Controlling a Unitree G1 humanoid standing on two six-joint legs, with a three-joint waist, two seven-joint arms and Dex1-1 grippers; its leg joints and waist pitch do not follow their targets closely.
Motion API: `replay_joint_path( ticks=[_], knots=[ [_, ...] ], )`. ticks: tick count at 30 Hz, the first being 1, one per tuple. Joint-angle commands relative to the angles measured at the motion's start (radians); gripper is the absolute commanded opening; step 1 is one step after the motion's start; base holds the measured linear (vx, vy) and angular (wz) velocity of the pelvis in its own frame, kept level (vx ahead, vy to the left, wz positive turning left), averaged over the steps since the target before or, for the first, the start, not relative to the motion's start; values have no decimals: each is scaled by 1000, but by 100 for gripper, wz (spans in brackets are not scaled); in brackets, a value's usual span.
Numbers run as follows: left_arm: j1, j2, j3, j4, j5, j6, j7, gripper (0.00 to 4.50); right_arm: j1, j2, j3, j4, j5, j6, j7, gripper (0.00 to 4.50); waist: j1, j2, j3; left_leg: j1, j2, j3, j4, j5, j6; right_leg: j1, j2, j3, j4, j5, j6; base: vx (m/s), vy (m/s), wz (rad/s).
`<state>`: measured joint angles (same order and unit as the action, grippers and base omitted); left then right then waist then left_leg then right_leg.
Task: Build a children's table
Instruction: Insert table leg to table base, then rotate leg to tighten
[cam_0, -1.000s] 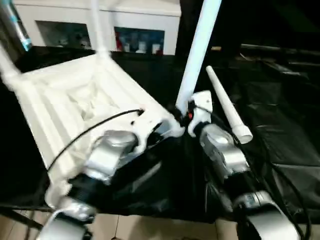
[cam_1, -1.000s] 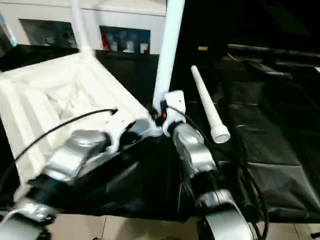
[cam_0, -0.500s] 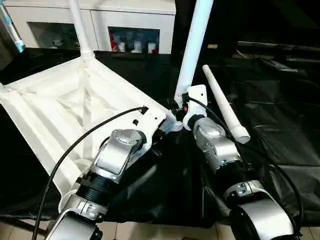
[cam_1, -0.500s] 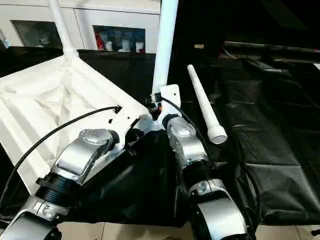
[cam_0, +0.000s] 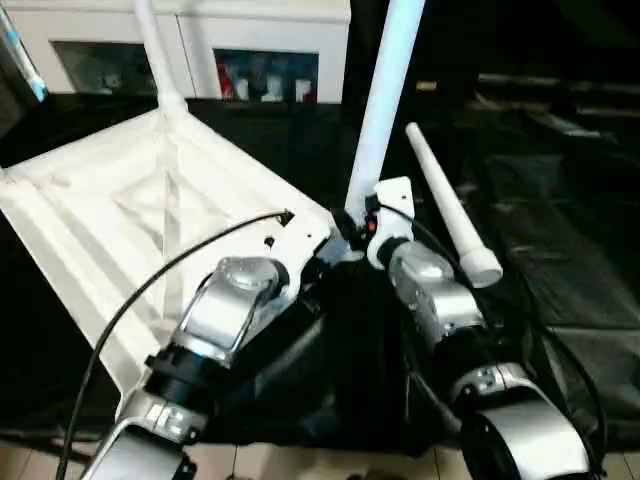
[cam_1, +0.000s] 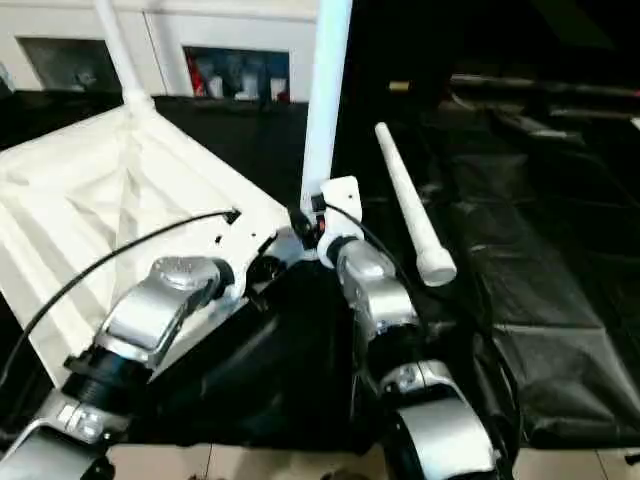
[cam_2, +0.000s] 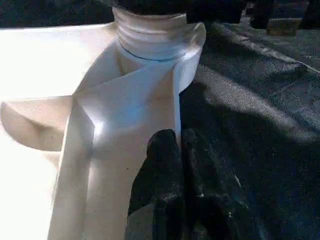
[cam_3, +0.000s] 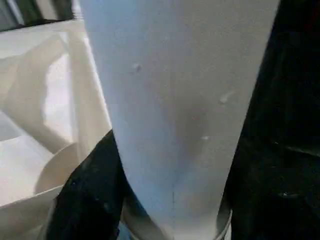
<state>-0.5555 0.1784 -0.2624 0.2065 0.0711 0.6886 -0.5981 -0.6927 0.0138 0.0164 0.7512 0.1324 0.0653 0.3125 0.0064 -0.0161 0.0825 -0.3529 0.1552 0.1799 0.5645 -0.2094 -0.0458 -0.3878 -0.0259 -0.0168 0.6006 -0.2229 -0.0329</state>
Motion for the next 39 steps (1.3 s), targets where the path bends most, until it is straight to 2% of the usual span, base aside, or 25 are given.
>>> replay_joint_path(
  ticks=[1,2,4,6,7,8,9,10,11,12,13,15,17,18,20,22,26,29,31,39],
  knots=[
    [-6,1,-24,-30,-11,-46,-29,0,57,15,33,29,25,57,71,322,6,6,-46,-4,83,-31,-64,-98,69,43,-120,60,-68,9,-252,0,0,0],
    [-6,3,-23,-30,-12,-48,-30,0,59,14,32,24,27,56,78,343,8,7,-48,-5,82,-30,-60,-64,84,46,-120,59,-63,60,-264,0,0,0],
    [-2,11,-23,-33,-13,-53,-37,0,70,6,32,-7,30,56,106,351,10,8,-50,-7,80,-28,-55,-26,109,49,-119,57,-56,127,-281,0,0,0],
    [3,24,-26,-37,-13,-70,-50,0,85,-5,38,-45,32,58,138,363,11,8,-52,-8,80,-28,-53,-15,118,50,-119,56,-54,148,-284,0,0,0],
    [9,38,-30,-39,-15,-88,-66,0,101,-16,45,-86,35,61,163,385,14,9,-57,-9,81,-29,-49,15,131,54,-117,55,-47,193,-287,0,0,0],
    [13,45,-34,-40,-17,-97,-77,0,111,-25,49,-111,36,63,173,385,15,7,-64,-7,81,-28,-46,28,135,56,-117,54,-44,215,-289,0,0,0],
    [14,47,-35,-41,-18,-99,-80,0,113,-27,49,-117,36,63,176,397,16,8,-65,-9,80,-28,-44,44,142,57,-117,54,-40,241,-289,0,0,0],
    [24,66,-42,-45,-26,-144,-112,0,142,-56,53,-190,43,79,199,397,17,5,-67,-9,79,-27,-41,72,157,57,-114,53,-36,290,-293,0,0,0],
    [28,73,-43,-49,-32,-148,-127,0,155,-69,56,-221,48,89,215,421,21,5,-68,-9,80,-26,-38,85,167,57,-114,52,-32,312,-291,0,0,0],
    [32,80,-43,-53,-37,-150,-139,0,166,-84,60,-246,50,94,230,421,22,0,-70,-8,80,-25,-38,88,172,58,-112,51,-32,316,-289,0,0,0],
    [39,97,-45,-59,-46,-184,-170,0,187,-117,68,-293,54,104,264,421,29,1,-70,-8,79,-26,-37,90,175,59,-113,50,-30,315,-286,0,0,0],
    [47,110,-43,-65,-54,-191,-192,0,204,-144,71,-330,61,117,297,421,33,2,-70,-7,81,-24,-36,79,174,56,-115,50,-30,298,-284,0,0,0],
    [64,136,-46,-81,-79,-219,-251,0,232,-185,69,-379,72,136,353,421,37,1,-69,-6,81,-24,-34,56,165,55,-114,50,-34,242,-281,0,0,0],
    [75,152,-49,-92,-93,-233,-287,0,248,-209,68,-406,83,145,389,421,39,-1,-73,-5,82,-24,-33,54,161,58,-114,50,-31,234,-280,0,0,0],
    [93,173,-51,-105,-113,-266,-336,0,271,-243,67,-446,100,159,436,421,46,1,-72,-5,83,-24,-33,45,155,55,-113,51,-32,214,-274,0,0,0],
    [114,214,-63,-114,-121,-297,-390,0,307,-302,75,-515,125,183,518,421,53,5,-75,-3,82,-23,-29,34,147,54,-113,51,-30,190,-272,0,0,0],
    [144,252,-64,-127,-155,-331,-468,0,334,-372,105,-562,125,194,594,421,57,7,-72,-2,83,-24,-31,-7,117,50,-112,48,-35,110,-265,0,0,0],
    [154,260,-62,-133,-167,-338,-488,0,338,-390,115,-568,119,198,616,421,56,5,-71,-1,82,-24,-32,-42,94,49,-114,49,-41,47,-261,0,0,0],
    [162,265,-61,-137,-175,-344,-502,0,336,-396,127,-564,108,192,631,421,56,2,-72,-3,81,-24,-31,-40,89,50,-114,49,-42,30,-256,0,0,0],
    [165,270,-57,-122,-180,-360,-513,0,324,-398,174,-546,79,171,660,360,57,0,-76,-6,76,-24,-24,-6,100,50,-111,48,-34,71,-254,0,0,0]
  ],
)
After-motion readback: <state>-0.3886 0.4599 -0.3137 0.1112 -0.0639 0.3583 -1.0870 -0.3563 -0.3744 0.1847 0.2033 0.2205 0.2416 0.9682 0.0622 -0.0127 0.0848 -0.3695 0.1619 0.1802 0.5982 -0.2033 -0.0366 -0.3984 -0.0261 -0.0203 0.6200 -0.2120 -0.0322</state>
